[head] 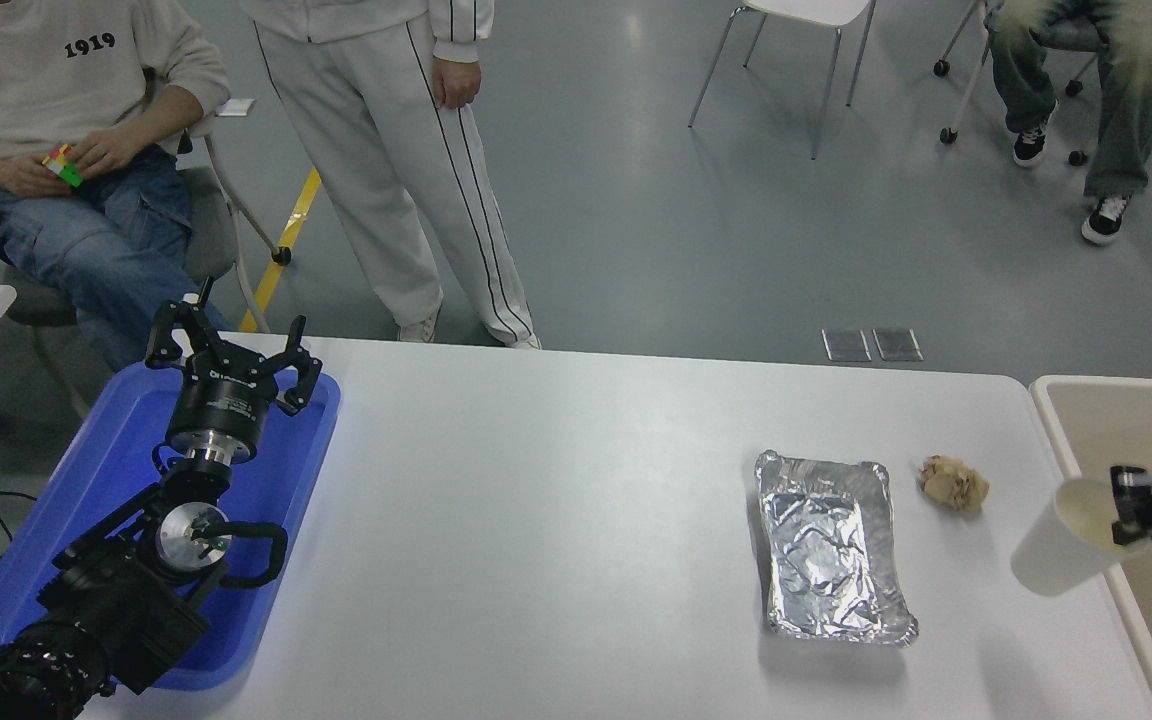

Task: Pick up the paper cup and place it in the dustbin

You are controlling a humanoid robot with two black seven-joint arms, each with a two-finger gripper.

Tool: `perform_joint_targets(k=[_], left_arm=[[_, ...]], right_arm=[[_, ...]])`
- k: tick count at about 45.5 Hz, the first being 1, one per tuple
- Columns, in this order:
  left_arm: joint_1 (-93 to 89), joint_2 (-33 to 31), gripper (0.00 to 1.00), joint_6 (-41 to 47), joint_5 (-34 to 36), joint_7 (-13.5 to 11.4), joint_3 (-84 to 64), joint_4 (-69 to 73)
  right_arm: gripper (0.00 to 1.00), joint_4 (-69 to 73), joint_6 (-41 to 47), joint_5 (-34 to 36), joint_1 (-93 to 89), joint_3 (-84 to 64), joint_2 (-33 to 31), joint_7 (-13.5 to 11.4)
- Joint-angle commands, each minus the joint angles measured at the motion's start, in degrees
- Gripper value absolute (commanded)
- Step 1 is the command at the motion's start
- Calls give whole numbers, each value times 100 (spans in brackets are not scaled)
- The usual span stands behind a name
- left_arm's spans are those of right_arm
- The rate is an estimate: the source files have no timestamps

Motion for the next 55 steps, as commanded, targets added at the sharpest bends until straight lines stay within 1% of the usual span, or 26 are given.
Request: perform_joint_targets(k=[1, 16, 20, 28, 39, 47, 55], left_arm=[[-1, 2, 100, 1, -1, 0, 0, 0], [-1, 2, 100, 1, -1, 0, 0, 0], [8, -6, 100, 1, -1, 0, 0, 0], [8, -6, 100, 1, -1, 0, 0, 0], [-1, 2, 100, 1, -1, 0, 0, 0], [-1, 2, 100, 1, -1, 0, 0, 0], [8, 2, 100, 1, -1, 0, 0, 0]], right_arm=[[0, 82, 510, -8, 1285, -449, 112, 19], [0, 153, 510, 1, 2744, -1196, 472, 11], [0, 153, 510, 1, 2912, -1302, 587, 11], [0, 153, 510, 1, 3184, -1311, 622, 11], [0, 144, 510, -8, 3176, -1319, 596, -7], [0, 39, 510, -43, 3062, -1618, 552, -7], [0, -313, 510, -175, 2658, -1724, 130, -16]])
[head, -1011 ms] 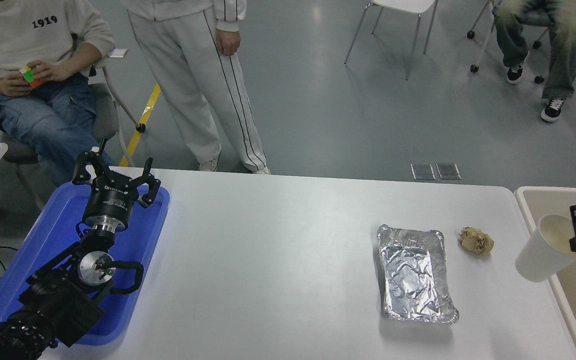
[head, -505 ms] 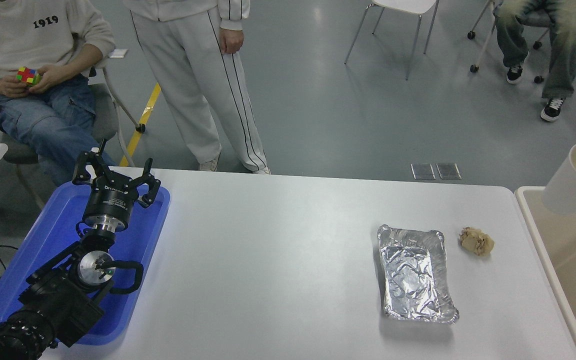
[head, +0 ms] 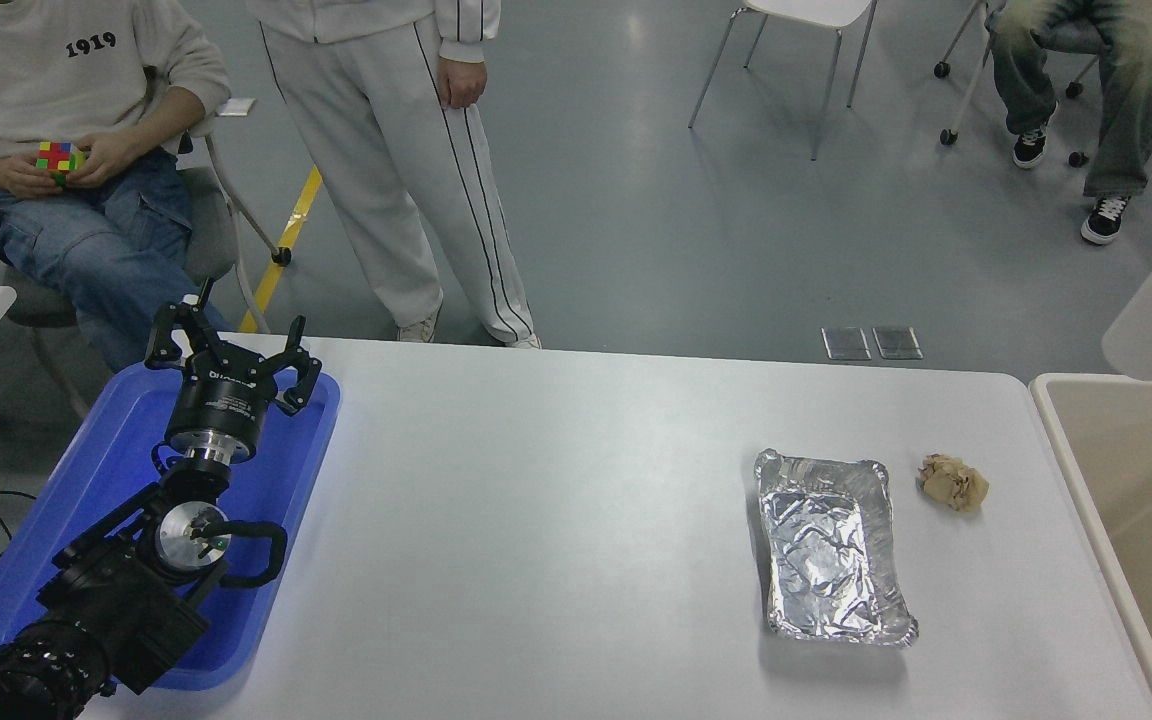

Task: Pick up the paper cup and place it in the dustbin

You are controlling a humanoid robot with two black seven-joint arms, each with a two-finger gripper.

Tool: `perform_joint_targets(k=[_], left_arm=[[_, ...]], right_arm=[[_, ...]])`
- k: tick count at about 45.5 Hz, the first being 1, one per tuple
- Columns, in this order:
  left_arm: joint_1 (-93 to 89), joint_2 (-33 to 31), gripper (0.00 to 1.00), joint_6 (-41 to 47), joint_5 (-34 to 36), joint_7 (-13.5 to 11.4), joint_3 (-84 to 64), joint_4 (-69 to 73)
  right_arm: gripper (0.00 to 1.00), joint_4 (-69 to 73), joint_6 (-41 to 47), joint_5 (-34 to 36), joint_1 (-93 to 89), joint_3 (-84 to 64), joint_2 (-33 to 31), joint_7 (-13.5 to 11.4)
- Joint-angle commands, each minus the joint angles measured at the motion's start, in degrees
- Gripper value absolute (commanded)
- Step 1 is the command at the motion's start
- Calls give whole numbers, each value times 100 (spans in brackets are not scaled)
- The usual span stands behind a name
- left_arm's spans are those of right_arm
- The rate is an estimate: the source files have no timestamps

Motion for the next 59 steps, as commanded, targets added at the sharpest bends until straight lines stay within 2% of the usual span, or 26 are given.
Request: perform_joint_targets(k=[1, 21, 27, 35, 46, 52, 59], left_arm=[[6, 6, 100, 0, 0, 0, 0, 0], [6, 6, 100, 0, 0, 0, 0, 0], [6, -3, 100, 9, 0, 0, 0, 9], [6, 6, 100, 9, 0, 0, 0, 9], [6, 6, 100, 9, 0, 0, 0, 9], [6, -3, 100, 0, 0, 0, 0, 9], [6, 6, 100, 9, 0, 0, 9, 9]], right_arm=[[0, -348, 1, -113, -351, -201, -354, -16], [0, -990, 1, -113, -1889, -228, -1163, -25], [0, -1165, -701, -25, -2626, 96, -1181, -33], [0, -1534, -1808, 783, -3962, 896, -1216, -51], [0, -2176, -3048, 898, -5228, 1740, -1233, -51], [0, -2675, -3461, 1117, -6018, 2188, -1233, -51], [0, -3379, -3506, 1188, -7161, 3145, -1049, -51]])
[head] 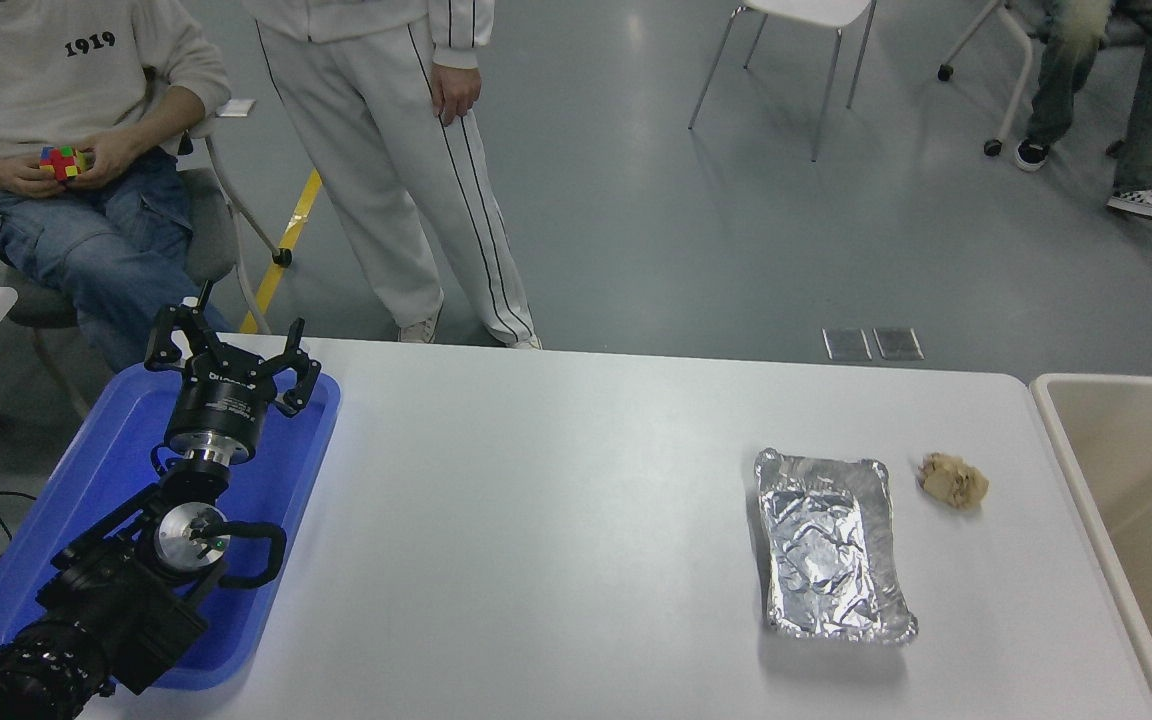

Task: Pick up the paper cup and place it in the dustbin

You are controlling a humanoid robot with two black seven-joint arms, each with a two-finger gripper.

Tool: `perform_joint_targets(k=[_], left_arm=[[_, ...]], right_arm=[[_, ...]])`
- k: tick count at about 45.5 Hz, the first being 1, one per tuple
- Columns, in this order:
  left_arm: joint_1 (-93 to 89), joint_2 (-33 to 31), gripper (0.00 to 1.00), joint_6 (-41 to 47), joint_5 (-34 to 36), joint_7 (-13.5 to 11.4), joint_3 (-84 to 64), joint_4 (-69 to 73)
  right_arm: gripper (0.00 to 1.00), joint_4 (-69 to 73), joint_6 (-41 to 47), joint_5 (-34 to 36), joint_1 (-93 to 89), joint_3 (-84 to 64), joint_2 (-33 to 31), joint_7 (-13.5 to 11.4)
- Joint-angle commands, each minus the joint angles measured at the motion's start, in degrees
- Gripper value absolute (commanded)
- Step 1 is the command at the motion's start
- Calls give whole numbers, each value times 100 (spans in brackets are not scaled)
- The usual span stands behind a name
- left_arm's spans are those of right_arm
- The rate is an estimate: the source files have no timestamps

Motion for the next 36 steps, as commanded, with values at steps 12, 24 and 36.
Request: perform_joint_targets(k=[12, 24, 36], left_arm=[[0, -7, 100, -10, 1, 1, 0, -1], [0, -7, 100, -10, 1, 1, 0, -1], [0, -7, 100, -10, 1, 1, 0, -9]], right_arm=[[0, -2495, -559, 190, -3552, 2984, 1016, 0], [0, -3164, -893, 208, -4220, 3046, 1517, -8], [0, -3182, -1482, 269, -4511, 3213, 1684, -403]])
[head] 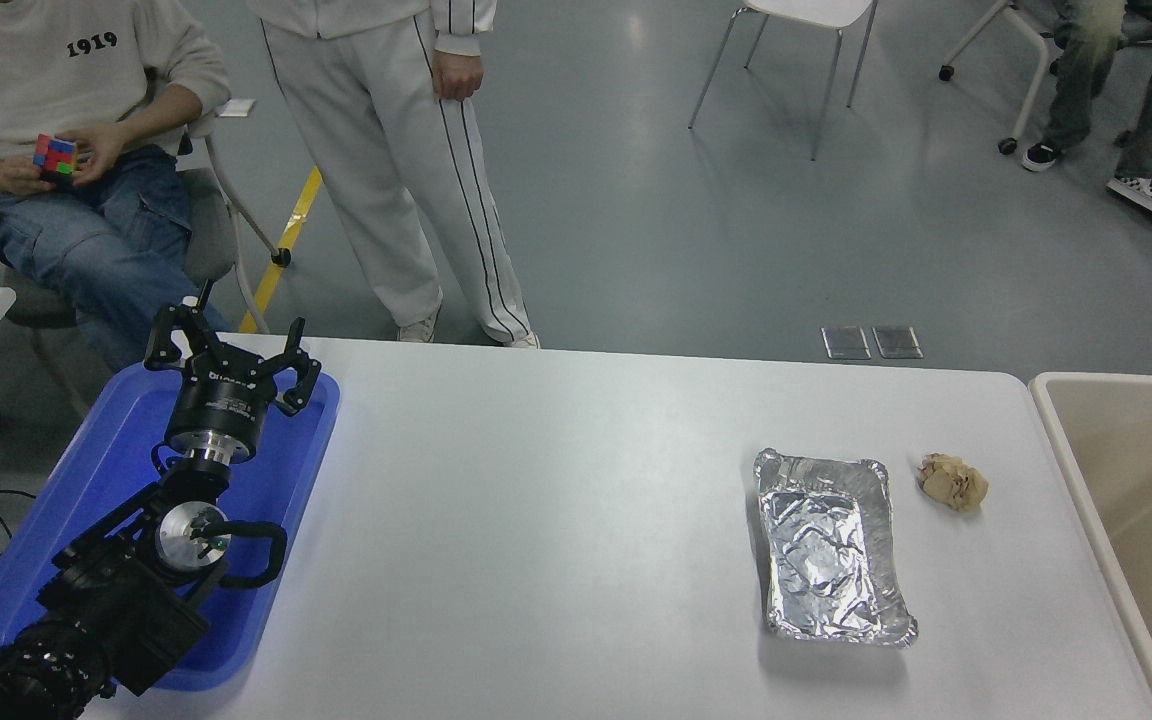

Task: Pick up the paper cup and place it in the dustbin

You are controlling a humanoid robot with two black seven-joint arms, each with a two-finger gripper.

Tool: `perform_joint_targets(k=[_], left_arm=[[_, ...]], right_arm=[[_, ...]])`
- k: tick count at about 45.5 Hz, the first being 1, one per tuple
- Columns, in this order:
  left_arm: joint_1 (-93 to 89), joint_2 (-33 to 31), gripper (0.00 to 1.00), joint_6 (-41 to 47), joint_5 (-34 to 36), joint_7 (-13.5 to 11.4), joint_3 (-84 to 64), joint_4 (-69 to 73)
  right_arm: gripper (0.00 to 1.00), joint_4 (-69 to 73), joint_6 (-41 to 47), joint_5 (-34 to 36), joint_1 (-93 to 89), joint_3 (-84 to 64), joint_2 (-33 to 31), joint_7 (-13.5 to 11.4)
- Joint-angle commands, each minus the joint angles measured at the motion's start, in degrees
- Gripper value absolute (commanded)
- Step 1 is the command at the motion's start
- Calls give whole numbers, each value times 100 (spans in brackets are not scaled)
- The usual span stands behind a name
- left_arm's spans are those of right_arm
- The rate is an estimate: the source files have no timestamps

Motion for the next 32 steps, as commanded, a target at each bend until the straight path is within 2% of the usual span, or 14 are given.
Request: perform_joint_targets(k=[1, 12, 27, 28, 31, 32], left_arm=[[0, 6, 100, -1, 1, 1, 0, 1], [0, -3, 100, -1, 1, 1, 0, 1], [0, -3, 100, 8, 1, 1, 0, -7], [0, -3, 100, 8, 1, 1, 0, -7], [0, -3, 100, -1, 1, 1, 0, 2], [0, -3, 100, -1, 1, 1, 0, 2]], right_arm=[[0, -214, -472, 100, -439, 233, 263, -355], [0, -214, -489, 584, -597, 233, 430, -575], [0, -214, -682, 592, -606, 268, 474, -567], [5, -214, -718, 592, -606, 259, 465, -567], [45, -223, -902, 584, -606, 250, 465, -567], [55, -231, -981, 584, -606, 259, 456, -567]])
